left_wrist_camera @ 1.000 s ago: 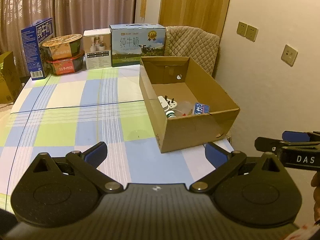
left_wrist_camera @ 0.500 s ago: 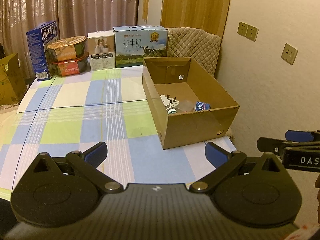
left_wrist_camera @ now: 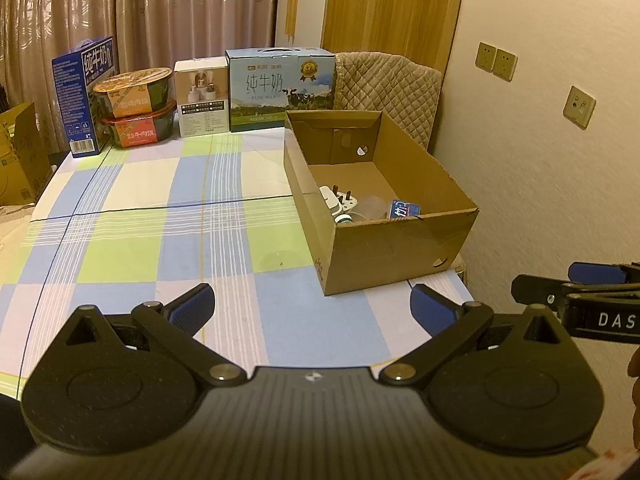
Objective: Organize rigid objects
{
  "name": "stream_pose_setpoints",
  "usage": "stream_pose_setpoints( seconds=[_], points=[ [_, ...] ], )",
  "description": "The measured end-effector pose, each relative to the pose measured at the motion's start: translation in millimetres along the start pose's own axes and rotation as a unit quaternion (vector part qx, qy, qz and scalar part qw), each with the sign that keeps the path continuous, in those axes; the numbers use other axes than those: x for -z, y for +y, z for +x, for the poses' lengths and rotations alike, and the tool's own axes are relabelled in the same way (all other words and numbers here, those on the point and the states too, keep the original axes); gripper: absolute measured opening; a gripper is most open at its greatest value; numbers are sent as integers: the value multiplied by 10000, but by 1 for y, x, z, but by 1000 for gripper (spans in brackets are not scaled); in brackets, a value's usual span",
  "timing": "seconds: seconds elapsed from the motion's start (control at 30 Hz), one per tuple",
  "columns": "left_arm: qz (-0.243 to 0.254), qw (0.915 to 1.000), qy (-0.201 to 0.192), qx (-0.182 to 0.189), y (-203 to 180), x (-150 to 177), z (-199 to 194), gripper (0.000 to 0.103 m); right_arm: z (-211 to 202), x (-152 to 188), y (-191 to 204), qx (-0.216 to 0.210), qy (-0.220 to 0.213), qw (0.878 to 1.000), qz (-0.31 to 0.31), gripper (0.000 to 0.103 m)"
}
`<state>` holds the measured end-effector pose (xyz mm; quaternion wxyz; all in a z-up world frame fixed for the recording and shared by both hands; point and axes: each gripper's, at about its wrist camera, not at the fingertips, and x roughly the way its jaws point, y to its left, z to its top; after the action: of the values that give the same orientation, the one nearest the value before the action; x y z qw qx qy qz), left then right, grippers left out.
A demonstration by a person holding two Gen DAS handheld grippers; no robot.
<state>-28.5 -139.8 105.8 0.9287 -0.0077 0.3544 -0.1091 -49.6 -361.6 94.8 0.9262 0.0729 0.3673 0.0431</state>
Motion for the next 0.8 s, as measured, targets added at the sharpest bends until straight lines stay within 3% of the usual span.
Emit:
stream_pose_setpoints(
  seconds=[0.8],
  points=[
    [-2,10000,25,33,-1,2,5,102,2,1,-3,-10,9,10000,66,83]
  ],
)
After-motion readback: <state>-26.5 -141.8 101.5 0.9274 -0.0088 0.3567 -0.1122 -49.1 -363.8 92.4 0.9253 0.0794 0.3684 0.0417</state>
